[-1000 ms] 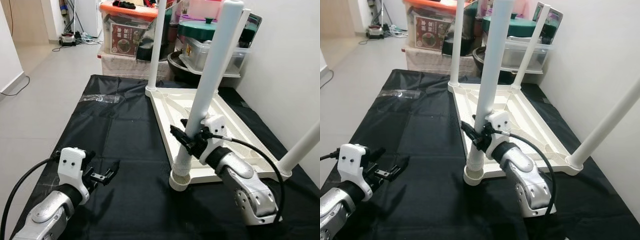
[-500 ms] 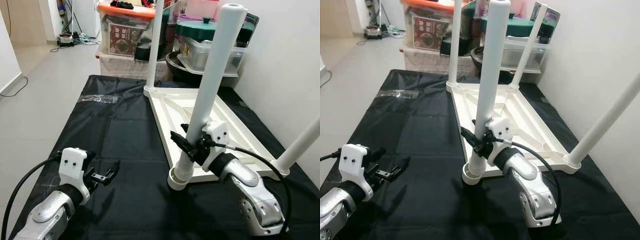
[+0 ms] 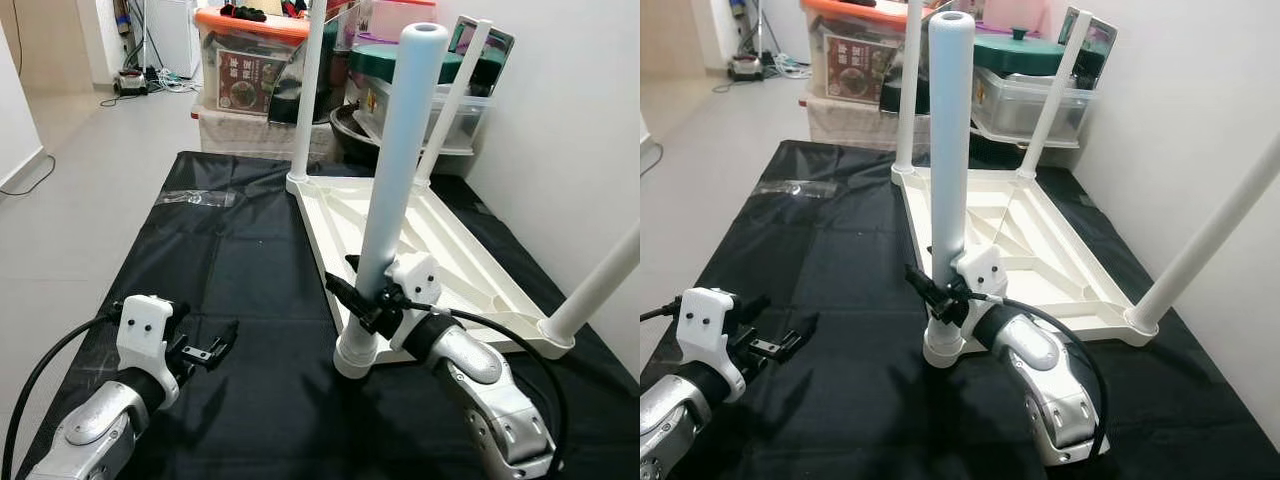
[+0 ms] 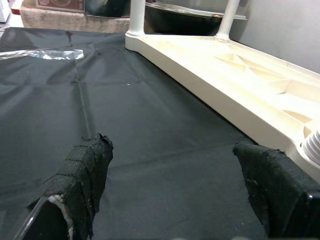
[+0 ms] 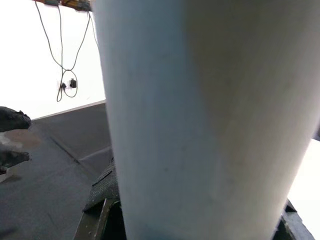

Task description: Building children table

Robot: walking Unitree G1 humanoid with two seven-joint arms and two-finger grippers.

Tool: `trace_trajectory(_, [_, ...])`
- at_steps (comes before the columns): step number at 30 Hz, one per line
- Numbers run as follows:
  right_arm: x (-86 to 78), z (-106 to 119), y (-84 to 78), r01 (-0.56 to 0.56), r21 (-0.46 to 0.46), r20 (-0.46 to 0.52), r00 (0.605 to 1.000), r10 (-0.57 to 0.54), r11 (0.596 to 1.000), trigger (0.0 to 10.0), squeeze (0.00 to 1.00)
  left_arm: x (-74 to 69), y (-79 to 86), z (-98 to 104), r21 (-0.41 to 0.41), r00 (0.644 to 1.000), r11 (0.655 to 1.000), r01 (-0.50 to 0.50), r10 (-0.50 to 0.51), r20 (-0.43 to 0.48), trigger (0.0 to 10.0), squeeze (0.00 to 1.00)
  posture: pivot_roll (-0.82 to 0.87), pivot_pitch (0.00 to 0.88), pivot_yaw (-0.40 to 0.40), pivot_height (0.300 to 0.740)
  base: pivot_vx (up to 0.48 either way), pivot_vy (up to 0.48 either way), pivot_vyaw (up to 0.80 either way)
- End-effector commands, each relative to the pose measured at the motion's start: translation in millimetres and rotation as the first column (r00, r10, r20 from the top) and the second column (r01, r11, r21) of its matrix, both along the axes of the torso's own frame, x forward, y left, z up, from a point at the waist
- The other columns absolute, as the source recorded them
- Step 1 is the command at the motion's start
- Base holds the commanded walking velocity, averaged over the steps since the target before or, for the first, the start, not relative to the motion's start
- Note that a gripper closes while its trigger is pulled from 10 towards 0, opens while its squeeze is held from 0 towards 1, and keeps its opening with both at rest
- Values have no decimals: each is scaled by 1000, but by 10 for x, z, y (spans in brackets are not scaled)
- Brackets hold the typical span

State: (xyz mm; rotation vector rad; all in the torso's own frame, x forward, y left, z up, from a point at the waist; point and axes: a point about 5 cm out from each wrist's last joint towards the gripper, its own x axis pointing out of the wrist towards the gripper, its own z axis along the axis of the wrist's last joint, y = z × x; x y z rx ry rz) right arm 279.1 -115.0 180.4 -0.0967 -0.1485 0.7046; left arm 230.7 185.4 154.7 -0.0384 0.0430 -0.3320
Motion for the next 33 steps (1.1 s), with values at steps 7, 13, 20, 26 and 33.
trace_trajectory(7, [31,-199,-25,63,71,-141,989,-52,995,0,0,-6,15,-49,-12,999,1000,-17,16,-29,10000,0,106,0,-150,740,0,0,0])
trace_trajectory(13, [239,-464,-348,553,13,-372,776,-509,833,706,0,6,33,-42,-5,999,1000,-28,28,-28,10000,0,102,0,-145,740,0,0,0])
trace_trajectory(20, [229,-557,-453,781,-27,-459,544,-702,624,0,0,22,48,-37,10,999,999,-34,34,-26,10000,0,103,0,-139,740,0,0,0])
trace_trajectory(26, [238,-500,-407,788,-8,-450,547,-706,616,1451,0,30,56,-37,18,999,999,-44,45,-25,10000,0,104,0,-141,740,0,0,0])
trace_trajectory(33, [293,-361,-289,728,94,-462,636,-618,679,10000,0,42,42,-34,14,999,999,-48,48,-22,10000,0,102,0,-141,740,0,0,0])
